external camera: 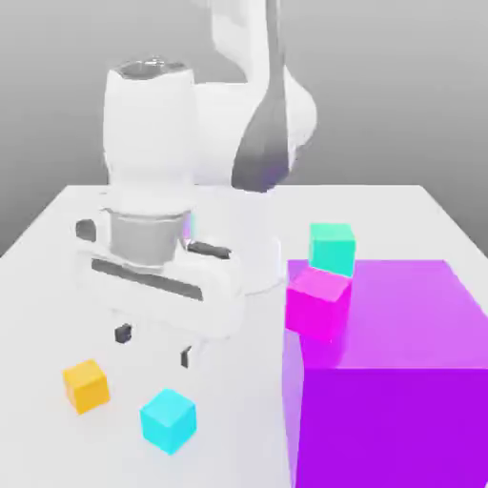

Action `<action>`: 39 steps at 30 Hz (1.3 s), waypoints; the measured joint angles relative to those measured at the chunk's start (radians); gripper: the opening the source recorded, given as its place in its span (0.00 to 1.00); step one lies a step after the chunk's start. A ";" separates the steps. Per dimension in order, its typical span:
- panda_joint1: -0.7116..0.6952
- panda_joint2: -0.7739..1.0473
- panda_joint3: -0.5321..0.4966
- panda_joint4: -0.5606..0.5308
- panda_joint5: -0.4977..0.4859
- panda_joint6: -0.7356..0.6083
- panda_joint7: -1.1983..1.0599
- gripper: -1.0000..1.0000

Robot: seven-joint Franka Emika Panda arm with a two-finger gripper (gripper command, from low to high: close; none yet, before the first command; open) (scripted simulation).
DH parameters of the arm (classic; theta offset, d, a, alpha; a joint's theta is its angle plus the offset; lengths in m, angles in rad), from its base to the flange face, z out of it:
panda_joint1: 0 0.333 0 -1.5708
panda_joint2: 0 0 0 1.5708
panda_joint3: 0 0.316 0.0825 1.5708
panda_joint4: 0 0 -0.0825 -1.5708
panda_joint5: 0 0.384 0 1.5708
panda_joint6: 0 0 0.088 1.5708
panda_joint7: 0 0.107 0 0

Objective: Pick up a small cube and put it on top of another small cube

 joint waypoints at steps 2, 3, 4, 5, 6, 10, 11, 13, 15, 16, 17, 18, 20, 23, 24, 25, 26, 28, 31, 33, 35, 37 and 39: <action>-0.007 0.072 0.001 -0.018 0.018 0.043 0.009 0.50; -0.005 0.108 -0.001 -0.017 0.025 0.069 0.008 0.50; -0.008 0.145 0.001 -0.013 0.030 0.097 0.007 0.50; -0.009 0.181 0.003 -0.008 0.032 0.127 0.006 0.50; -0.012 0.217 0.006 -0.002 0.035 0.156 0.004 0.50; -0.017 0.279 0.011 0.009 0.033 0.206 0.006 0.00; -0.017 0.279 0.011 0.009 0.033 0.206 0.006 0.00; -0.017 0.279 0.011 0.009 0.031 0.207 0.008 0.00; -0.019 0.281 0.013 0.009 0.031 0.208 0.007 0.00; -0.019 0.257 0.013 0.005 0.030 0.189 0.008 0.00; -0.019 0.227 0.012 -0.001 0.029 0.164 0.009 0.00; -0.018 0.194 0.011 -0.007 0.027 0.137 0.010 0.00; -0.017 0.124 0.009 -0.019 0.023 0.080 0.014 0.00; -0.002 0.066 0.008 0.016 -0.037 -0.015 0.017 0.00; 0.004 0.047 0.012 0.039 -0.055 -0.054 0.000 0.00; 0.014 0.027 0.018 0.062 -0.069 -0.096 -0.023 0.00; 0.025 0.007 0.025 0.087 -0.081 -0.139 -0.050 0.00; 0.044 -0.034 0.039 0.136 -0.097 -0.225 -0.109 0.00; 0.073 -0.097 0.064 0.206 -0.101 -0.355 -0.213 0.00; 0.117 -0.142 0.082 0.244 -0.086 -0.441 -0.293 0.00; 0.153 -0.190 0.096 0.275 -0.060 -0.525 -0.382 0.00; 0.189 -0.239 0.113 0.305 -0.029 -0.608 -0.474 0.00; 0.229 -0.288 0.130 0.335 0.001 -0.693 -0.566 0.00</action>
